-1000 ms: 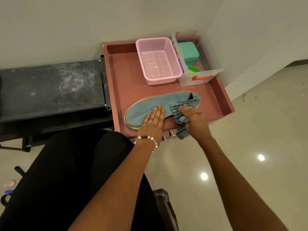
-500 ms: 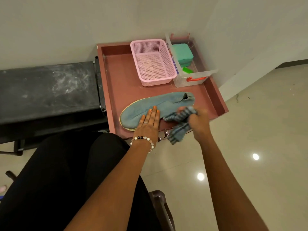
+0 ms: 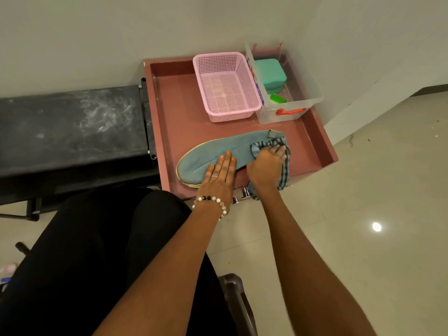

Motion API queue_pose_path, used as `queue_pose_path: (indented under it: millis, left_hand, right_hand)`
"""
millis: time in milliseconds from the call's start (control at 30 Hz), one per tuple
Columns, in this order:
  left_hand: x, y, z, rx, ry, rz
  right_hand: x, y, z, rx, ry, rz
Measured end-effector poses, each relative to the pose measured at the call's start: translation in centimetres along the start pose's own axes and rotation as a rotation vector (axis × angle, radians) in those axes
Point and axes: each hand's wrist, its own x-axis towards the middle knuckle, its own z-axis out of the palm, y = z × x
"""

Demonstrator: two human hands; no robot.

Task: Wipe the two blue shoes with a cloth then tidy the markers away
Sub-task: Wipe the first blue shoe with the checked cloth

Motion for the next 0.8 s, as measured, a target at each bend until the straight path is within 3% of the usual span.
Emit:
queue_pose_path:
  millis: [133,200,267,333,433,500,633,700,800]
  left_hand:
    - [0.0,-0.2,0.1,0.004,0.0,0.014]
    - [0.0,-0.3,0.1,0.003,0.0,0.023]
    - [0.1,-0.4,0.1,0.002,0.001,0.029]
    - [0.1,-0.3,0.2,0.002,0.008,0.022]
    - [0.2,-0.3,0.5,0.012,0.014,0.013]
    - [0.3,-0.3,0.4,0.031,-0.002,0.006]
    - [0.1,-0.4,0.1,0.042,-0.031,0.027]
    - [0.1,-0.5,0.3,0.03,-0.01,0.025]
    - [0.3,-0.4,0.5,0.018,-0.007,0.017]
  right_hand:
    - [-0.2,4.1,-1.5,0.075,-0.053,-0.515]
    - [1.5,6.9,-2.6,0.001,-0.149,-0.659]
    - [3.8,8.1,-3.5,-0.151,-0.162,-0.686]
    - [4.3,8.1,-2.9,-0.206,0.023,-0.728]
    - [1.4,5.6,0.1,-0.005,0.229,-0.534]
    - [-0.8,2.9,1.5,0.179,0.209,-0.444]
    - [-0.3,4.2,0.1,0.246,0.006,-0.679]
    - [1.9,7.3,-2.3,0.111,-0.089,-0.693]
    - [4.0,9.3,-3.6,-0.137,0.022,-0.672]
